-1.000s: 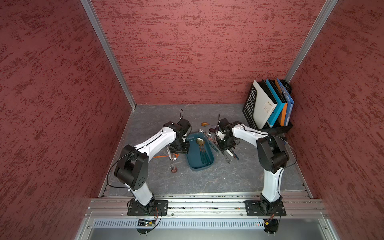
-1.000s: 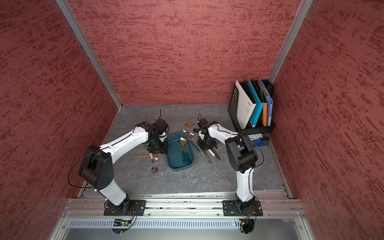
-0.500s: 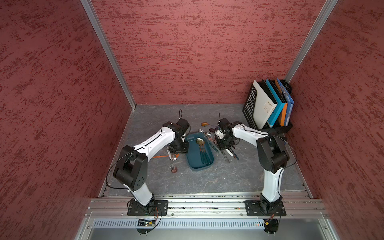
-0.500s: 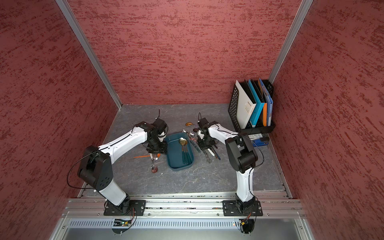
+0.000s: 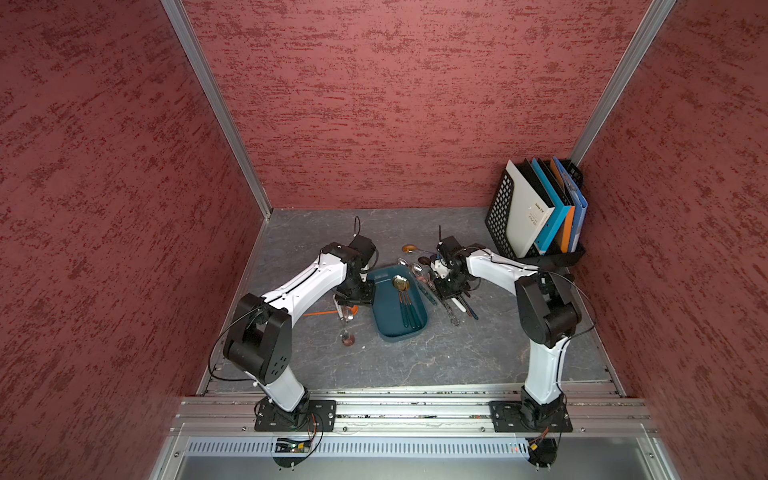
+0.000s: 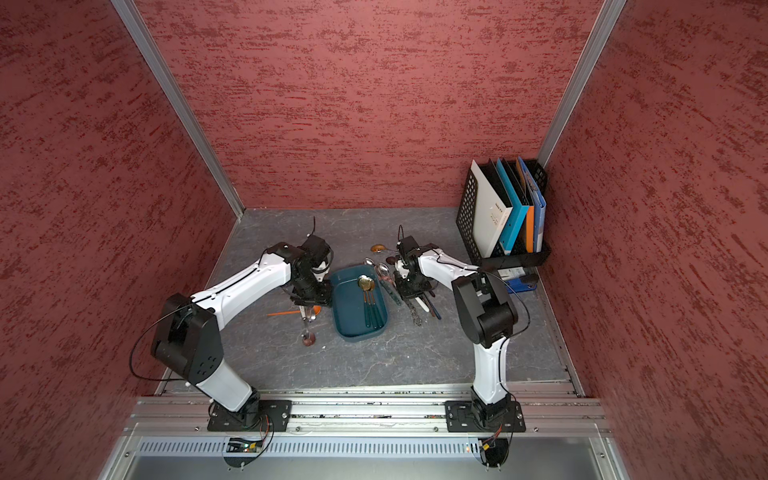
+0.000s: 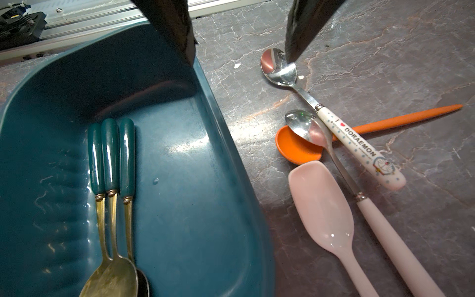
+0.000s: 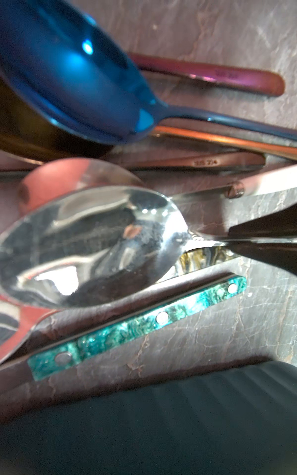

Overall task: Put the spoon into the storage box
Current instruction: Pick up the spoon from the center of the board.

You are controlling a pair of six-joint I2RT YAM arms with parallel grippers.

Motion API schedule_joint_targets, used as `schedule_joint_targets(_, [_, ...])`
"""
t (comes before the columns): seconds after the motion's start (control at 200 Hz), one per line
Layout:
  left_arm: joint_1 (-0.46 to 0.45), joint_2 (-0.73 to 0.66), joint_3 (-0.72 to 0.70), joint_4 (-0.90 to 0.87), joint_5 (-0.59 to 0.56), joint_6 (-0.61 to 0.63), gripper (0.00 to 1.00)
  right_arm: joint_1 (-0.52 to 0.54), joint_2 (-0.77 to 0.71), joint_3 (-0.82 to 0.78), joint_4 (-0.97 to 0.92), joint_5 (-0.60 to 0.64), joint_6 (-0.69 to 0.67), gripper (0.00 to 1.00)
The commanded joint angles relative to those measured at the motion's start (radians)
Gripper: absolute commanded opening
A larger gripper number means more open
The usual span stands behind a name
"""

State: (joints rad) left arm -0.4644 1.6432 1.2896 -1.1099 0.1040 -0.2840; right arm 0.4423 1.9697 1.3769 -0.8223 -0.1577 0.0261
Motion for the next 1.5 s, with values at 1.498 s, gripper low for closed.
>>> schedule_joint_targets(1.498, [0.273, -0.265, -0.279, 0.197, 0.155, -0.030, 0.62, 0.180, 0.015, 0.435, -0.340, -0.138, 0.187, 0.03])
